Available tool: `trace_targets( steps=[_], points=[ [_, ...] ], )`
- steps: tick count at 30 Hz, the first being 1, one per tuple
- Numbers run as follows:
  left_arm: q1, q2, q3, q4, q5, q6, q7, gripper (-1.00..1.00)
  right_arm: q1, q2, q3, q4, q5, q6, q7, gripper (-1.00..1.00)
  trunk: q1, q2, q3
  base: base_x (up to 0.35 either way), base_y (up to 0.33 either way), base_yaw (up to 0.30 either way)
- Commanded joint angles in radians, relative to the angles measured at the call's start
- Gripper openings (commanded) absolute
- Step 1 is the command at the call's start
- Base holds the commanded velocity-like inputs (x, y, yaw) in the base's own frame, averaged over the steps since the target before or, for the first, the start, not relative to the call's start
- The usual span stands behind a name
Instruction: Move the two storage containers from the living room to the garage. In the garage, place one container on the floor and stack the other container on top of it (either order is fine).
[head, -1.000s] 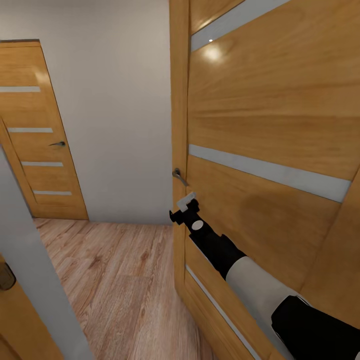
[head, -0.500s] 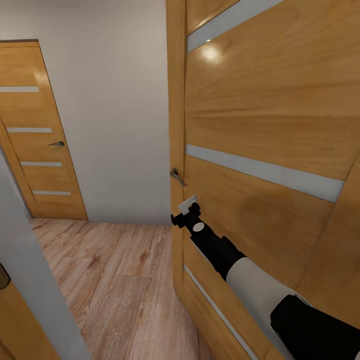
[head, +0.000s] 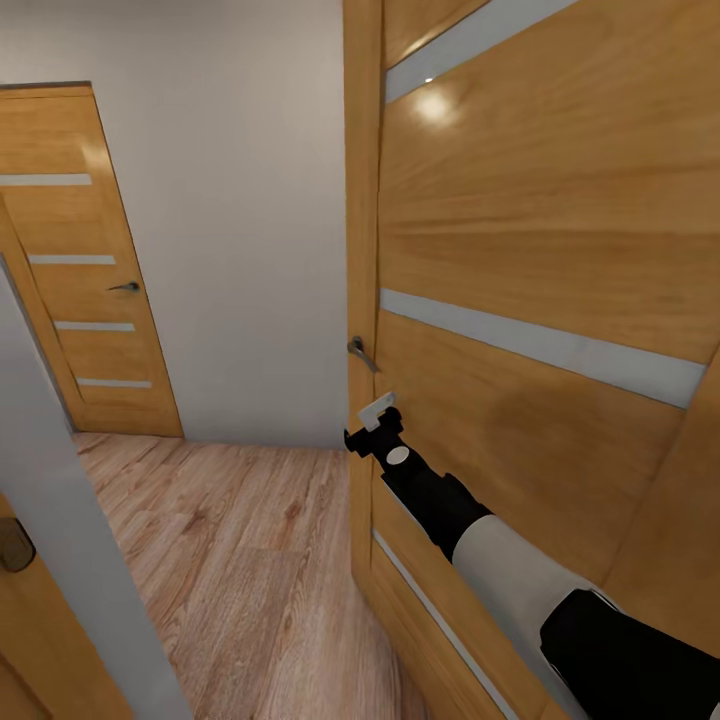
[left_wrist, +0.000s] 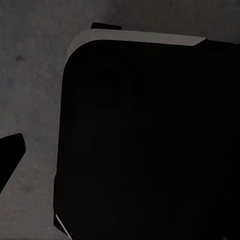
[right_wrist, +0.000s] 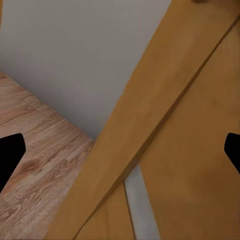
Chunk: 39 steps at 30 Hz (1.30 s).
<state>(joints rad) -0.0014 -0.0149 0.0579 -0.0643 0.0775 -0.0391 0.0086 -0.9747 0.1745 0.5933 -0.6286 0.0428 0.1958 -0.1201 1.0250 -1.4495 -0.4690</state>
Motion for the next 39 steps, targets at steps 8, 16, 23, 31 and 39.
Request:
trace_targets(
  steps=[8, 16, 23, 31, 39],
  points=[
    [0.0, 0.0, 0.005, 0.0, 0.007, -0.002, 0.001, 1.0, -0.001, 0.0, 0.005, 0.014, 0.003, 0.005, -0.01, 1.0, 0.0, -0.001, -0.001, 0.0, 0.0, 0.0],
    [0.0, -0.002, 0.005, 0.0, 0.007, -0.002, 0.001, 1.0, -0.001, 0.0, 0.005, 0.033, 0.003, 0.004, -0.01, 1.0, 0.0, -0.001, -0.001, 0.0, 0.0, 0.0],
    [0.0, -0.001, 0.004, 0.001, 0.007, -0.002, 0.001, 1.0, -0.001, 0.0, 0.003, 0.042, 0.003, -0.019, -0.01, 1.0, 0.0, -0.001, -0.001, 0.111, 0.0, 0.0],
    [0.0, 0.0, 0.004, 0.001, 0.007, -0.002, 0.001, 1.0, -0.001, 0.0, -0.001, 0.056, 0.005, -0.031, -0.012, 1.0, 0.0, -0.001, -0.001, 0.227, 0.0, 0.0],
    [0.0, 0.0, 0.004, 0.001, 0.007, -0.002, 0.001, 1.0, -0.001, 0.0, -0.004, 0.057, 0.006, -0.032, -0.014, 1.0, 0.0, -0.001, -0.001, 0.182, 0.0, 0.0]
  ],
)
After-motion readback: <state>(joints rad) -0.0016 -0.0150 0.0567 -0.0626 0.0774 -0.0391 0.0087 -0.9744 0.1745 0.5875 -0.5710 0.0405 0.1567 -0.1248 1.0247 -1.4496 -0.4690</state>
